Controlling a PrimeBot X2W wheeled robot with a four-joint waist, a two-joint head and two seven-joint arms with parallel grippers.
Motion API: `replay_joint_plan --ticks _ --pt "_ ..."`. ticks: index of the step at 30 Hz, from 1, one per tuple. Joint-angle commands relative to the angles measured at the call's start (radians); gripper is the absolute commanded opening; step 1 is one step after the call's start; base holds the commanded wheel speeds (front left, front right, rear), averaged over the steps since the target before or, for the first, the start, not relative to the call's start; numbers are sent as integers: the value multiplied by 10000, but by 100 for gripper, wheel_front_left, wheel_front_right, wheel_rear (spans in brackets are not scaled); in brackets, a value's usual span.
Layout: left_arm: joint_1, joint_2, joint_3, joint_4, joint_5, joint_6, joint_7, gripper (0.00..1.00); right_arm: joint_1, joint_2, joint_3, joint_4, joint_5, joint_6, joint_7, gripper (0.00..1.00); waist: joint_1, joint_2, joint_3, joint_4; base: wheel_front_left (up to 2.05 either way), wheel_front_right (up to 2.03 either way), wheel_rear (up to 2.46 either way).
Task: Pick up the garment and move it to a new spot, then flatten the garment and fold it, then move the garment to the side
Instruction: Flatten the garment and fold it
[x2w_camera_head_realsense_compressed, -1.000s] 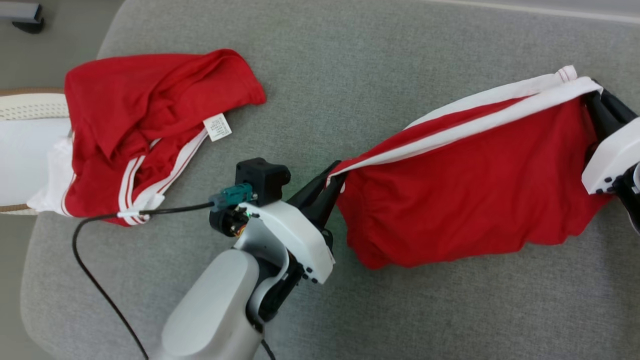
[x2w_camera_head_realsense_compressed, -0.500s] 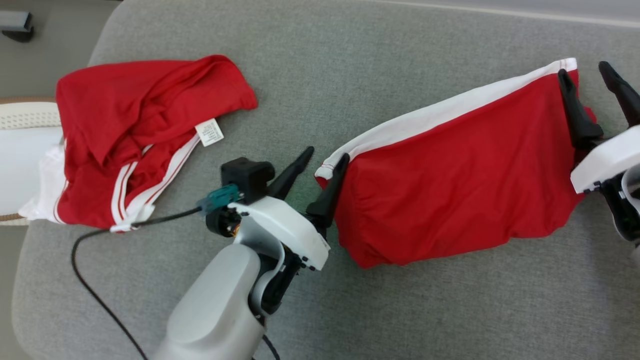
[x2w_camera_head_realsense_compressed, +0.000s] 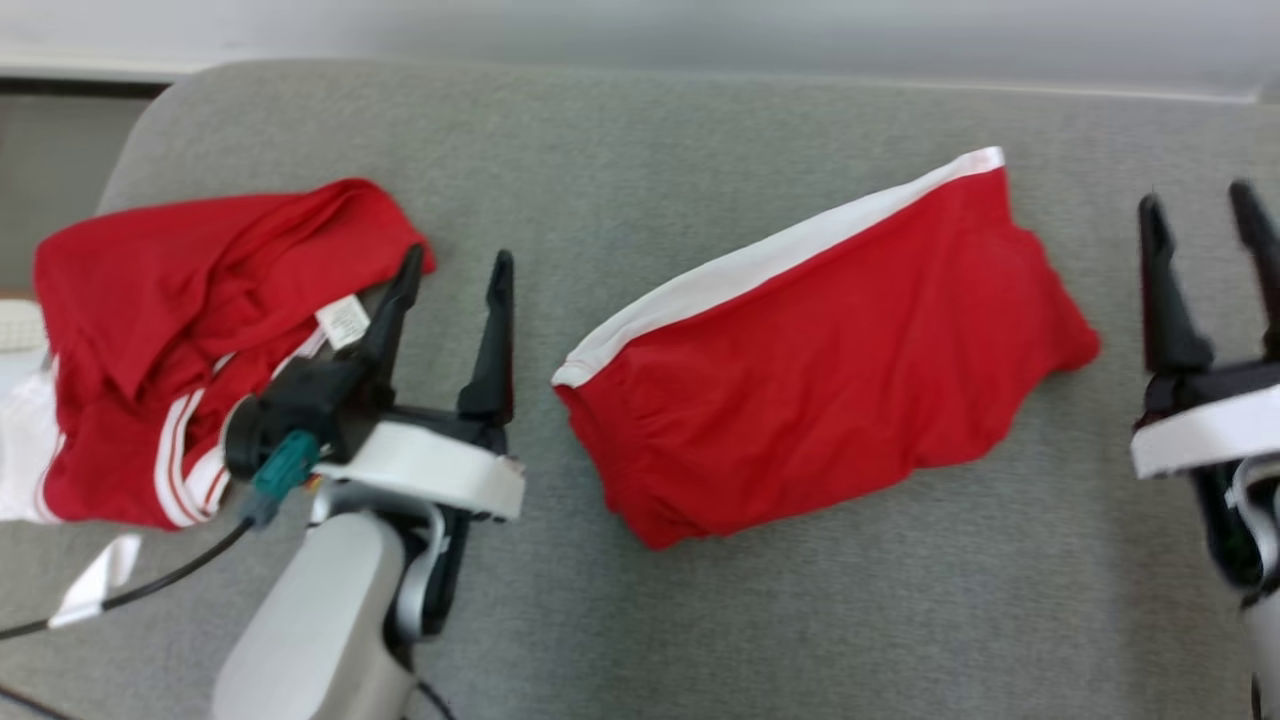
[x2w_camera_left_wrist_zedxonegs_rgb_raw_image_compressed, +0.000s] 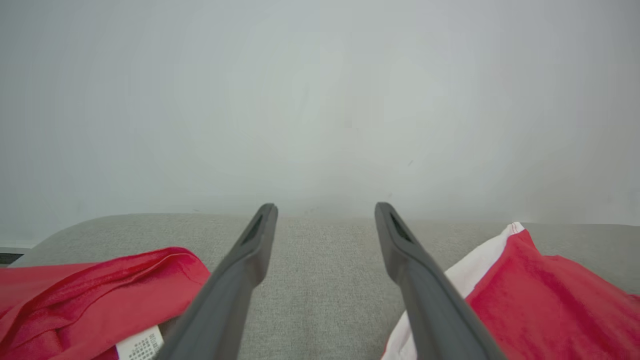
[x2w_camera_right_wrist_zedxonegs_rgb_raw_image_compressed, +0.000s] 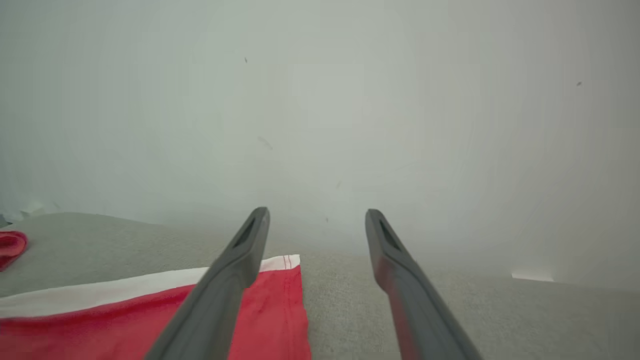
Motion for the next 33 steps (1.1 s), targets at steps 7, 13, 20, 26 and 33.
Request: replay_joint_plan --ticks 7,13,20,26,33 --pt "1130 625 461 -387 275 327 -59 100 2157 851 -742 -2136 -519 -27 1162 100 0 0 -526 -834 0 0 0" --pt "1821 818 473 -286 106 399 6 100 3447 1328 -1031 -3403 -671 -27 1872 100 0 0 -681 -1124 0 0 0" --pt "2128 825 558 -420 -17 472 -3 100 3958 1553 -1336 -4087 -799 -27 2261 100 0 0 -673 -1196 0 0 0" --pt "2090 821 511 -513 -67 489 -3 100 3972 1563 -1440 -4220 -773 -27 2444 100 0 0 -585 -1105 0 0 0" --pt "1718 738 376 -732 41 461 26 100 3590 1437 -1546 -4148 -681 -27 2500 100 0 0 -169 -780 0 0 0"
